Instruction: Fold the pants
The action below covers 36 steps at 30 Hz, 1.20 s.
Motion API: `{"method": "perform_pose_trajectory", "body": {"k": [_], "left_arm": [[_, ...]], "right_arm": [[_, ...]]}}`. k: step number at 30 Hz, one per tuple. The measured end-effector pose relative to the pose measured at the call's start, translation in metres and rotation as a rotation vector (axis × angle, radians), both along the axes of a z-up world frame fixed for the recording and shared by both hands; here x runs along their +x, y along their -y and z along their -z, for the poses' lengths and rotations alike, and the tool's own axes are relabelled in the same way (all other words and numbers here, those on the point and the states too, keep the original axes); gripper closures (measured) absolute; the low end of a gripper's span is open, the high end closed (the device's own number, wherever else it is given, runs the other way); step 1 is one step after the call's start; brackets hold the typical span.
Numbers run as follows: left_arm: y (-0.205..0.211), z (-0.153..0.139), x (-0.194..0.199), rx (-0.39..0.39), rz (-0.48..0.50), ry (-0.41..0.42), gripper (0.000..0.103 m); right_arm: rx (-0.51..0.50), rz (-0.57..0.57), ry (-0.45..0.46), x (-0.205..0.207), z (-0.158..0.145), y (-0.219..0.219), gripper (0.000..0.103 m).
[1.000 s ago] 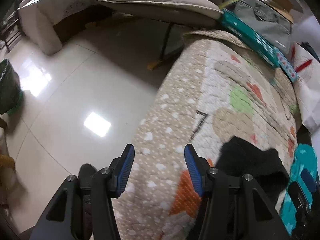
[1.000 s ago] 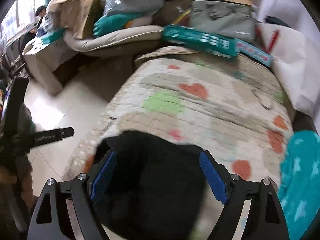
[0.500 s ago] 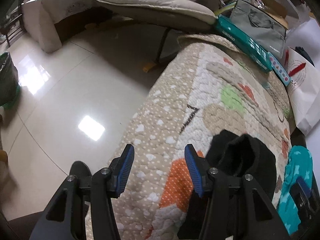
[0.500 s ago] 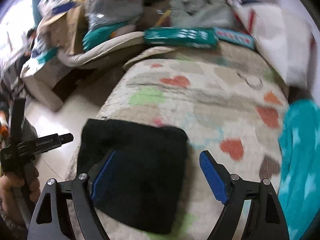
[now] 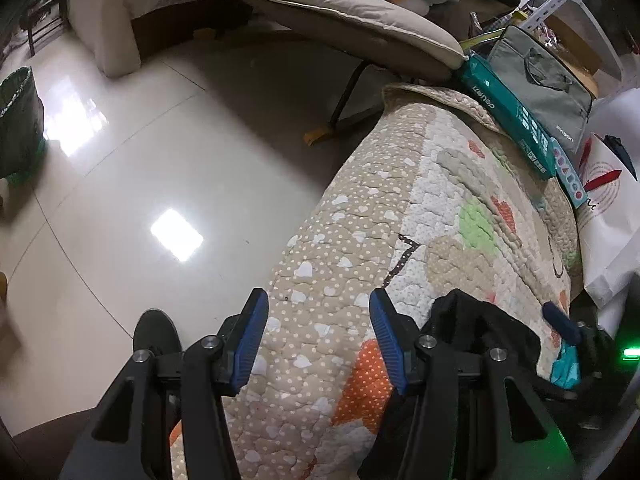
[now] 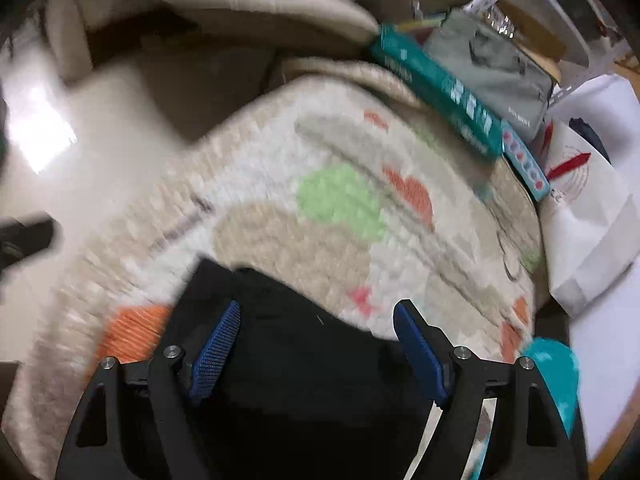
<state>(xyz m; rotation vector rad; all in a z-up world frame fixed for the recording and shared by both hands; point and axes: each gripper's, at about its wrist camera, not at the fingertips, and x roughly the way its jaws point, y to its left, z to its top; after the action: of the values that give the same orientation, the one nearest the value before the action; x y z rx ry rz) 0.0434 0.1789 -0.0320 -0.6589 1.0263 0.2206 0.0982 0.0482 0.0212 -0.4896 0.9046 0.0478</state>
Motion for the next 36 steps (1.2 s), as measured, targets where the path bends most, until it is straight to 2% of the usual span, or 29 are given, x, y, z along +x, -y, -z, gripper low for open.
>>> {"method": "perform_pose_trajectory", "body": {"k": [4, 7, 8, 10, 11, 12, 13, 15, 18, 20, 23, 26, 36], "left_arm": [[0.012, -0.002, -0.001, 0.038, 0.037, 0.010, 0.050], [0.024, -0.002, -0.001, 0.068, 0.078, 0.017, 0.050], [0.028, -0.002, -0.001, 0.073, 0.093, 0.022, 0.050], [0.038, -0.004, -0.003, 0.084, 0.129, 0.040, 0.048], [0.043, -0.006, -0.004, 0.093, 0.145, 0.052, 0.045], [0.048, -0.008, -0.006, 0.107, 0.158, 0.065, 0.042], [0.056, -0.011, -0.009, 0.135, 0.174, 0.086, 0.041], [0.067, -0.014, -0.014, 0.185, 0.190, 0.112, 0.034], [0.085, -0.016, -0.024, 0.251, 0.230, 0.145, 0.028], [0.094, -0.014, -0.030, 0.269, 0.250, 0.146, 0.028], [0.099, -0.009, -0.032, 0.255, 0.259, 0.140, 0.027], [0.103, -0.007, -0.033, 0.274, 0.255, 0.138, 0.027], [0.110, -0.003, -0.026, 0.269, 0.286, 0.125, 0.026]], "right_arm": [[0.178, 0.014, 0.080, -0.020, -0.039, 0.026, 0.020], [0.254, 0.058, 0.157, -0.042, -0.061, 0.064, 0.020], [0.264, 0.082, 0.206, -0.052, -0.067, 0.078, 0.020], [0.239, 0.153, 0.362, -0.079, -0.079, 0.107, 0.018], [0.226, 0.183, 0.429, -0.091, -0.081, 0.122, 0.012], [0.223, 0.200, 0.444, -0.098, -0.080, 0.133, 0.004], [0.222, 0.219, 0.406, -0.101, -0.075, 0.144, 0.004], [0.256, 0.268, 0.272, -0.099, -0.057, 0.169, 0.004], [0.412, 0.324, 0.156, -0.105, -0.037, 0.201, 0.004], [0.480, 0.344, 0.142, -0.113, -0.027, 0.213, 0.004], [0.523, 0.362, 0.139, -0.119, -0.017, 0.221, 0.004], [0.577, 0.367, 0.130, -0.120, -0.008, 0.227, 0.004], [0.626, 0.331, 0.102, -0.114, 0.008, 0.218, 0.004]]}}
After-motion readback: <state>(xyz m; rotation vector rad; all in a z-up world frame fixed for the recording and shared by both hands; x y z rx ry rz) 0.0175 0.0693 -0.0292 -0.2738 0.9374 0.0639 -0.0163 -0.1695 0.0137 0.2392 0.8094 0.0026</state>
